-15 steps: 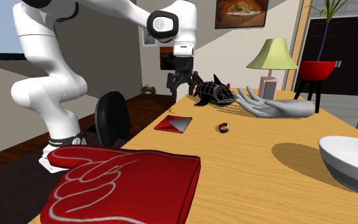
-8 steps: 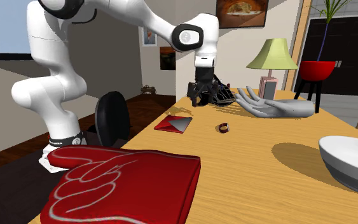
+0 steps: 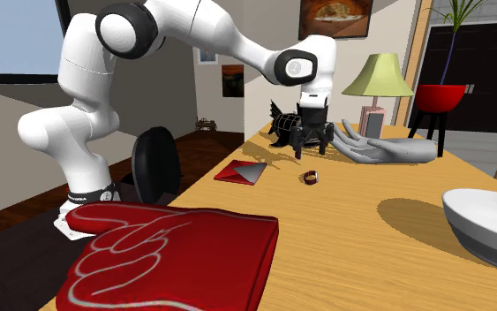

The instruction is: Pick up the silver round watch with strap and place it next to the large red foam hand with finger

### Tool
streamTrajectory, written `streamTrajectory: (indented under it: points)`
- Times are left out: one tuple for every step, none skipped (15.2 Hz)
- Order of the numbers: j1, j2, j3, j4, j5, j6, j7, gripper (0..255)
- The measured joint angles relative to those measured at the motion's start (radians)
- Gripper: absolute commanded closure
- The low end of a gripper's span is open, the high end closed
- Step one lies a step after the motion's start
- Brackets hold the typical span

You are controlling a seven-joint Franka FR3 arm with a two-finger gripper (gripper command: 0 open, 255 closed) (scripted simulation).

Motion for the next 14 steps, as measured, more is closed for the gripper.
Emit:
streamTrajectory:
  points:
    - [0.003,0.013,-0.004,0.003,-0.004,0.01,0.007,0]
    - [0.004,0.019,-0.006,-0.001,-0.006,0.02,0.009,0]
    - [0.004,0.024,-0.007,-0.008,-0.008,0.033,0.012,0]
    - [0.006,0.033,-0.009,-0.01,-0.011,0.043,0.014,0]
    - [0.008,0.038,-0.011,-0.014,-0.013,0.052,0.016,0]
    - [0.01,0.047,-0.012,-0.016,-0.017,0.062,0.019,0]
    - [0.011,0.049,-0.013,-0.02,-0.018,0.069,0.02,0]
    - [0.01,0.05,-0.013,-0.025,-0.019,0.075,0.02,0]
    - [0.011,0.052,-0.014,-0.026,-0.019,0.077,0.021,0]
    - [0.011,0.052,-0.014,-0.027,-0.019,0.078,0.021,0]
    - [0.011,0.053,-0.014,-0.027,-0.02,0.079,0.021,0]
    - [0.011,0.053,-0.014,-0.027,-0.02,0.079,0.021,0]
    - [0.011,0.053,-0.014,-0.027,-0.02,0.079,0.021,0]
    - [0.011,0.053,-0.014,-0.027,-0.02,0.079,0.021,0]
